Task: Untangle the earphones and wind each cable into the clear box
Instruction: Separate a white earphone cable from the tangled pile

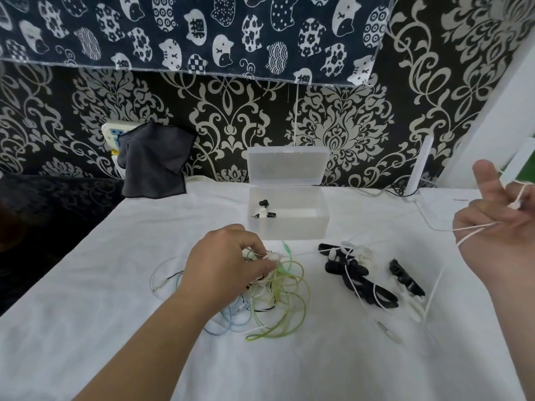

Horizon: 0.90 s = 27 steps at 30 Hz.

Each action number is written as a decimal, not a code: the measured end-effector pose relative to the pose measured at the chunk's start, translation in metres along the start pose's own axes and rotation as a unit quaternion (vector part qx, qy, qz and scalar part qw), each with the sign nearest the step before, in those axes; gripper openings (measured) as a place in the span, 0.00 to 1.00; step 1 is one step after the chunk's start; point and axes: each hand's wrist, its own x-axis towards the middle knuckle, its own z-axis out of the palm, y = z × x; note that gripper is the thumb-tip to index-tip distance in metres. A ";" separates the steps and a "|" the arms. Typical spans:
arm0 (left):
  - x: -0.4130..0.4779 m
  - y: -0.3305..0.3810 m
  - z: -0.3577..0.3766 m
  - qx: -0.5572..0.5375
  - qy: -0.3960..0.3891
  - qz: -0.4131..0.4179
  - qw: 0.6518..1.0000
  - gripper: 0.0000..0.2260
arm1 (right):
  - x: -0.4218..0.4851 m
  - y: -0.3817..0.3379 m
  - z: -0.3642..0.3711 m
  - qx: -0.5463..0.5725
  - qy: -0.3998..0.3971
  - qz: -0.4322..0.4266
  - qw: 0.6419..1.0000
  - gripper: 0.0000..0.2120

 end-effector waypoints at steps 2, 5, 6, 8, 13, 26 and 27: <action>0.000 -0.003 0.002 -0.045 0.008 0.004 0.999 0.12 | 0.000 0.001 -0.009 0.004 -0.023 0.018 1.000 0.08; -0.001 0.000 0.004 -0.115 0.028 -0.016 0.993 0.10 | 0.007 0.003 0.002 0.062 -0.052 0.175 0.981 0.13; -0.001 0.001 0.004 -0.140 0.038 -0.032 0.989 0.09 | -0.001 0.008 0.001 -0.013 -0.018 0.175 0.984 0.16; -0.001 0.002 0.004 -0.195 0.050 -0.072 0.977 0.09 | 0.001 0.012 0.006 -0.031 -0.085 0.214 0.973 0.14; 0.002 -0.002 0.003 -0.251 0.089 -0.149 0.952 0.12 | 0.006 0.010 0.009 0.016 -0.147 0.268 0.952 0.17; 0.015 -0.024 -0.022 -0.288 0.195 -0.306 0.886 0.16 | -0.016 0.035 0.037 -0.409 0.059 0.050 0.909 0.13; 0.015 -0.026 -0.027 -0.269 0.215 -0.313 0.885 0.17 | -0.017 0.038 0.036 -0.424 0.056 0.051 0.903 0.12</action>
